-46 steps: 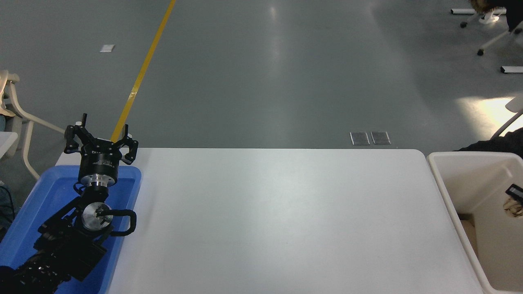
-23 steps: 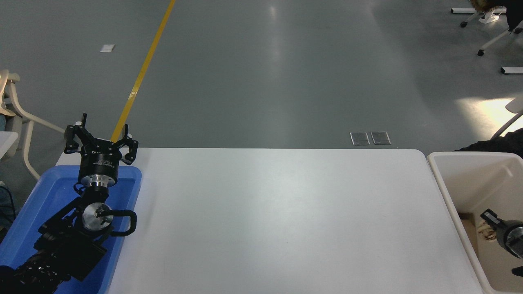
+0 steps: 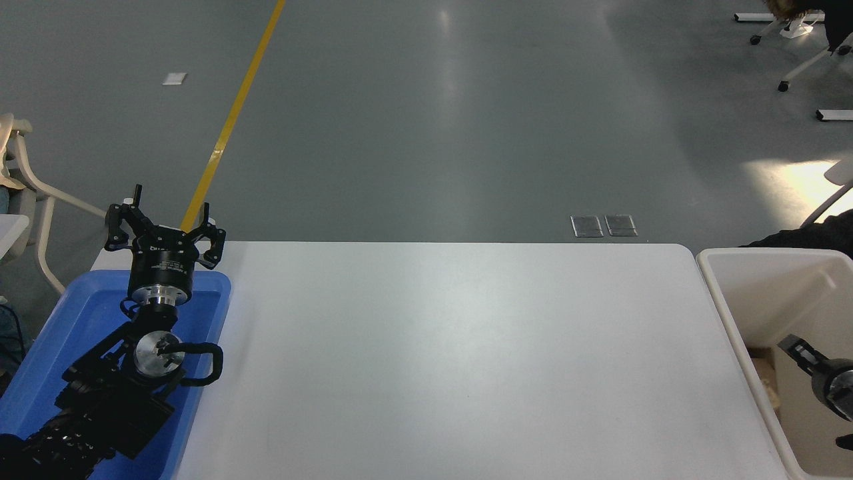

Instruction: Pick up paper ball place in dustbin

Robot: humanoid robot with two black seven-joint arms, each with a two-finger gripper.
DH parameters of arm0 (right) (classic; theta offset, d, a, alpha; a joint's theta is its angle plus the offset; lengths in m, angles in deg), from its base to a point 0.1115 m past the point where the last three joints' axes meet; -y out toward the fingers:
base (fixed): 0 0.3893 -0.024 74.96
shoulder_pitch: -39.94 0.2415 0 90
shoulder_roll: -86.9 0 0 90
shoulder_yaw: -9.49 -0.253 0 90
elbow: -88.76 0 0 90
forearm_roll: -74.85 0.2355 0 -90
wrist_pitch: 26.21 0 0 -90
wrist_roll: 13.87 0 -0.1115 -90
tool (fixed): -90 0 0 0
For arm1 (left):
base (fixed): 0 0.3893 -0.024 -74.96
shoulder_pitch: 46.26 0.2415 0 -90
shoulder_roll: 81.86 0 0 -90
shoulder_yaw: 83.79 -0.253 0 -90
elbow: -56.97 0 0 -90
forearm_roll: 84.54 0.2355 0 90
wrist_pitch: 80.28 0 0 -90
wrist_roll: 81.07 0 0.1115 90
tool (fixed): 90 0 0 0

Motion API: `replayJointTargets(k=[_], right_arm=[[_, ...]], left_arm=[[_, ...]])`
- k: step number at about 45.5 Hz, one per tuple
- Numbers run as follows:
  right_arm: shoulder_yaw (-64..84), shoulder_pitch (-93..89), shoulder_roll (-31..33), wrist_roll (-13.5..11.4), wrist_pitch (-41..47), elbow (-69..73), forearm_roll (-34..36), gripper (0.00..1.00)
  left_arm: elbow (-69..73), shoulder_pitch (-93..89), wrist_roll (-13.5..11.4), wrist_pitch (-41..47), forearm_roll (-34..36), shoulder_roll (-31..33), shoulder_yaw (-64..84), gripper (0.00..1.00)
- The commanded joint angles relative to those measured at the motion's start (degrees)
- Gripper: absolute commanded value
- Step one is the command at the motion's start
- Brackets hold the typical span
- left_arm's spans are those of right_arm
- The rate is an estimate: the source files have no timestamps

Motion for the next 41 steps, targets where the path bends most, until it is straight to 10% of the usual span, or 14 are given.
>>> replayJointTargets(k=[1, 20, 24, 41], right_arm=[[6.9, 7.4, 2.9, 0.2, -0.2, 4.0, -4.5, 1.0], [22.8, 53.6, 21.9, -2.1, 3.8, 54.7, -23.4, 1.0], [26.8, 64.2, 21.0, -5.3, 9.8, 65.7, -23.4, 1.0], [30.0, 85.7, 9.1, -5.3, 31.8, 77.3, -12.1, 1.0]], left_arm=[[0.0, -0.1, 0.1, 0.0, 0.0, 0.0, 0.0, 0.99], [0.0, 0.0, 0.1, 0.0, 0.1, 0.0, -0.1, 0.99], [0.0, 0.0, 0.1, 0.0, 0.1, 0.0, -0.1, 0.99], [0.0, 0.0, 0.1, 0.0, 0.0, 0.0, -0.1, 0.99]])
